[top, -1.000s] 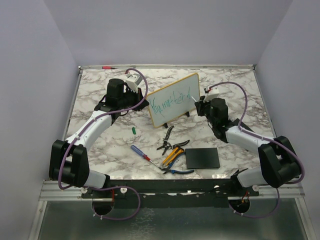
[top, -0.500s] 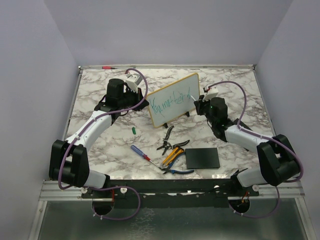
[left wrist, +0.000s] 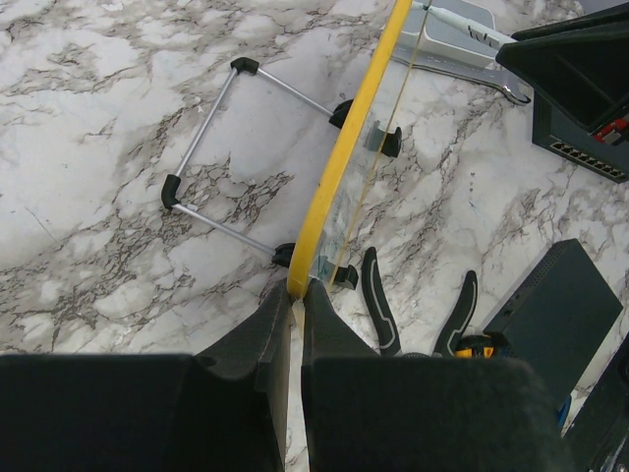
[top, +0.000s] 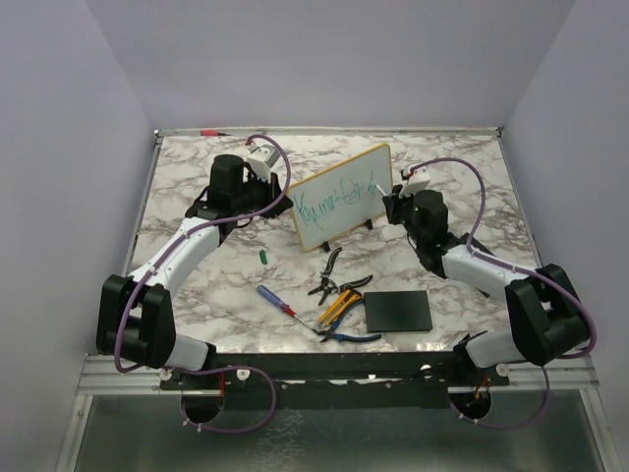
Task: Write a sentence on the whiteboard
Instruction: Write on the whiteboard at the whiteboard stand.
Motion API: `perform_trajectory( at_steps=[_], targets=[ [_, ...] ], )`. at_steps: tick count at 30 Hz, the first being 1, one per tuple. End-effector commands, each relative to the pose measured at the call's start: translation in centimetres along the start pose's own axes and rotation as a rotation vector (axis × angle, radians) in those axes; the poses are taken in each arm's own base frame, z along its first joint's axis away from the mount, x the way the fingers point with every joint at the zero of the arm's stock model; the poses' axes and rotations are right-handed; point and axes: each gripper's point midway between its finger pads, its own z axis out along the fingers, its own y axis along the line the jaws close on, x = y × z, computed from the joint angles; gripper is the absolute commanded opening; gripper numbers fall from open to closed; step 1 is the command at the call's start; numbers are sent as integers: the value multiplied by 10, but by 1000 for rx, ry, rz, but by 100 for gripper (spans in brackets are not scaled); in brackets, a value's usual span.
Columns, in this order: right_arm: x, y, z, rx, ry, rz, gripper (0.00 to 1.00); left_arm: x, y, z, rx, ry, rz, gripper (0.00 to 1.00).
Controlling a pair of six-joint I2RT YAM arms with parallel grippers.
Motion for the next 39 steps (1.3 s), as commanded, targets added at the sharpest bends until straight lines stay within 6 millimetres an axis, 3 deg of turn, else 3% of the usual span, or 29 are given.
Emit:
perform_trajectory(
  at_steps=[1, 10, 25, 39],
  targets=[
    [-16, 11, 4, -48, -48, -16, 1, -11, 0, -5, -22, -28, 36, 3],
    [-8, 18, 1, -96, -33, -33, 1, -11, 0, -5, -20, -27, 36, 3],
    [17, 8, 1, -45, 40, -17, 1, -11, -1, -5, -20, -28, 37, 3],
    [26, 4, 0, -20, 66, -15, 1, -11, 0, -6, -22, -29, 39, 3]
  ],
)
